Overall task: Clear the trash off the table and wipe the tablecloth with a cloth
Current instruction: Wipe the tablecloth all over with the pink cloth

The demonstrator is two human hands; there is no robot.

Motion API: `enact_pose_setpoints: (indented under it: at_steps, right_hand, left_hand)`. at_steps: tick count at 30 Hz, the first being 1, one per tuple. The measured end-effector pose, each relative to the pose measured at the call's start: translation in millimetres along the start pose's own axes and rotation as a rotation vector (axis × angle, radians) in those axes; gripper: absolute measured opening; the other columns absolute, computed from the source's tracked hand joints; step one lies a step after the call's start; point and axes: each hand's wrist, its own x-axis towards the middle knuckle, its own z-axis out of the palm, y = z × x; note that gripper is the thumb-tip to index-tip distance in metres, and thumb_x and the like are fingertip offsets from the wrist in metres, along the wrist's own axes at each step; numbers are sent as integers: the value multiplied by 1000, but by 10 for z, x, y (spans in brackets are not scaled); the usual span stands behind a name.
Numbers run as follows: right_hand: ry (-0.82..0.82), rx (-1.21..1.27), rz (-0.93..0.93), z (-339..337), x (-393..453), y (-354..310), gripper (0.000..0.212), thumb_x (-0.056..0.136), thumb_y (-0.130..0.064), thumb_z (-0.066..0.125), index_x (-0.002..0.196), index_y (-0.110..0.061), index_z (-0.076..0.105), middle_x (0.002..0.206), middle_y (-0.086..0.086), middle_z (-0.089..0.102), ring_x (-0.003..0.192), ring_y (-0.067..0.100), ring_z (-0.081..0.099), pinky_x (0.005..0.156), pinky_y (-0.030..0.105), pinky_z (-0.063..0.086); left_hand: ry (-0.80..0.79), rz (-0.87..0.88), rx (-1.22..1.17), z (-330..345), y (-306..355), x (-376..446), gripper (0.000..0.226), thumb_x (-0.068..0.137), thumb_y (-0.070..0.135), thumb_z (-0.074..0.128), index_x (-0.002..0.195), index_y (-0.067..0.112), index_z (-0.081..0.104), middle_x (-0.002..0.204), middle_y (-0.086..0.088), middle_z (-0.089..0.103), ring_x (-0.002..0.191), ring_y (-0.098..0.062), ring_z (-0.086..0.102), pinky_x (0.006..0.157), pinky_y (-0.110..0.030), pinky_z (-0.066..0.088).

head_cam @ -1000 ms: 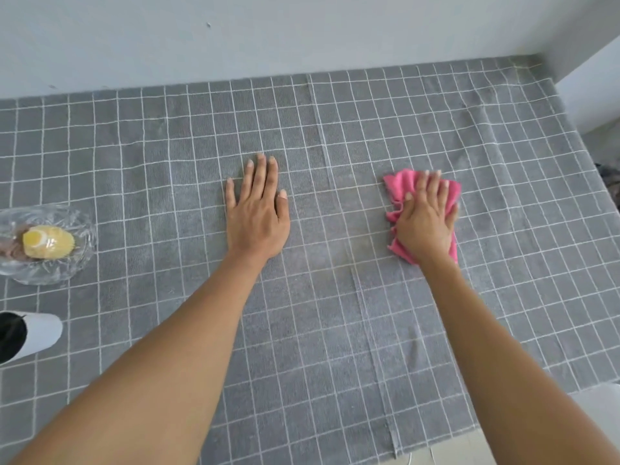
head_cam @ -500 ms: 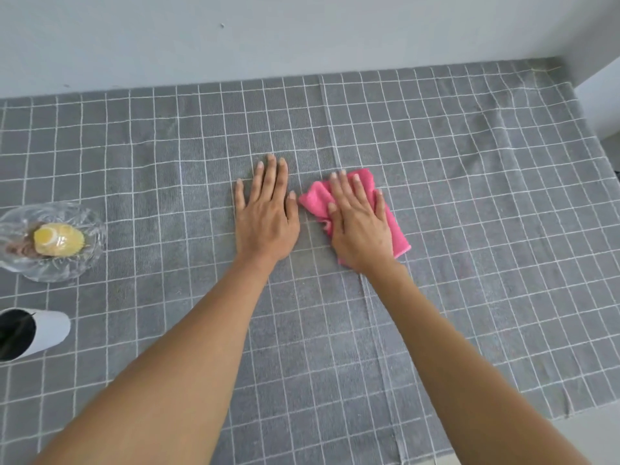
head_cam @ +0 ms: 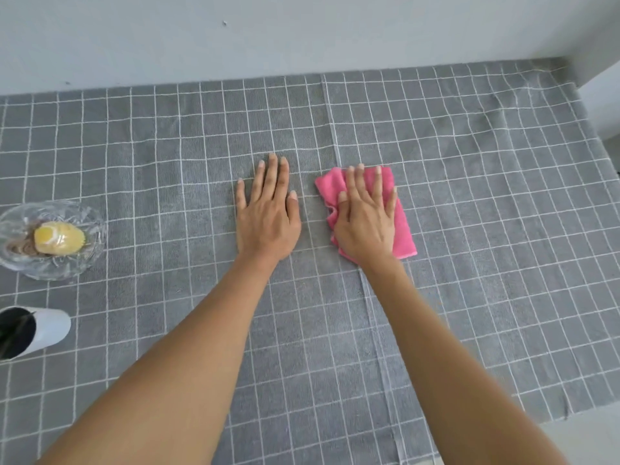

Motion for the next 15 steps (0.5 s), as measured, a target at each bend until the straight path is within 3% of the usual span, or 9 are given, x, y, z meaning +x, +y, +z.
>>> enact_pose_setpoints:
  at_steps: [3, 8, 15]
  right_hand:
    - [-5, -29, -63, 27, -42, 18, 52, 104, -34, 18, 154, -25, 10, 160, -11, 7, 147, 16, -13, 117, 44, -14]
    - [52, 32, 98, 48, 13, 95, 51, 104, -34, 17, 154, -24, 10, 161, -8, 4, 148, 17, -11, 117, 44, -14]
    - [-52, -6, -191, -32, -224, 256, 50, 103, -40, 17, 152, -34, 11, 160, -11, 2, 147, 9, -7, 118, 38, -9]
  left_hand:
    - [-1, -2, -6, -4, 7, -4, 55, 102, 34, 18, 153, 21, 3, 161, 4, -1, 147, -11, -4, 118, -43, -6]
    - [-6, 3, -4, 2, -1, 1, 55, 102, 34, 18, 153, 21, 3, 161, 4, -1, 147, -12, -3, 118, -43, -5]
    - [-17, 4, -5, 2, -8, -2, 54, 102, 33, 15, 153, 22, 2, 161, 5, -2, 147, -11, -4, 119, -44, -4]
